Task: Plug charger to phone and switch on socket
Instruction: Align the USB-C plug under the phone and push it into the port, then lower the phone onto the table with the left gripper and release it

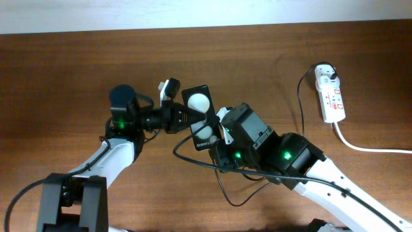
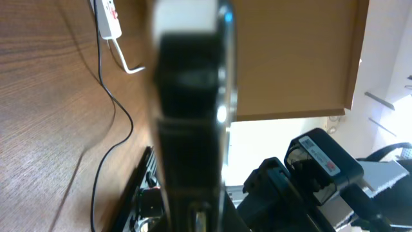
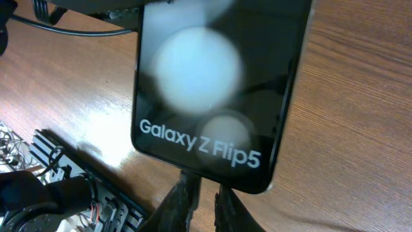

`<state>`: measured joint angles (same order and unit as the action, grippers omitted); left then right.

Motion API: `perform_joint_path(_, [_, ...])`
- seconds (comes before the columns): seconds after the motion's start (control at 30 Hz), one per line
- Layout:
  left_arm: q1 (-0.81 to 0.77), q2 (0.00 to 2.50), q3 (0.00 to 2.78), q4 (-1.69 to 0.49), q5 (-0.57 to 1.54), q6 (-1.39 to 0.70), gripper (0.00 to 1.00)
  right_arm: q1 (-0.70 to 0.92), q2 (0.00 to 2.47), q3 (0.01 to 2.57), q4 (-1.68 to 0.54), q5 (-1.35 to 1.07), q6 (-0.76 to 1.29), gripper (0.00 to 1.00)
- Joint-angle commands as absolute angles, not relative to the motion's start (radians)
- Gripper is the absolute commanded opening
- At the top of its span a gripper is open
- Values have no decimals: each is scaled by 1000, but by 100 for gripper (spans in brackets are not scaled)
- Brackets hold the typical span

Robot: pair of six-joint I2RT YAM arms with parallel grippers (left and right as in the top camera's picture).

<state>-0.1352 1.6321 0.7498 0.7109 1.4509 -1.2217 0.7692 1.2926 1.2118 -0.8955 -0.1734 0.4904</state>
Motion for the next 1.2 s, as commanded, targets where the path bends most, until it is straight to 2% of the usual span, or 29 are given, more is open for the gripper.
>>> perform_joint_path(0.0, [-135,1627,756,717,1457,-1217,0,766,1281,1229,-901,-154,488,18])
perform_joint_path(0.17, [-135,1627,756,717,1351,-1248,0,766,1281,1229,-932,-199,488,21])
perform_joint_path(0.4, [-135,1627,756,717,1308,-1377,0,766,1311,1228,-947,-174,488,23])
perform_joint_path(0.6, [-136,1627,756,717,1374,-1324,0,765,1330,1229,-870,-141,488,4])
perform_joint_path(0.83, [-186,1627,756,718,1442,-1301,0,765,1330,1229,-762,-138,487,6])
perform_joint_path(0.93, [-194,1627,756,718,1419,-1262,0,765,1328,1229,-829,-138,487,41])
perform_joint_path(1.1, [-194,1627,756,720,1299,-1168,0,765,1262,1238,-953,-138,488,57])
perform_joint_path(1.17, [-200,1627,756,722,1227,-1145,0,765,1196,1258,-985,-138,488,85])
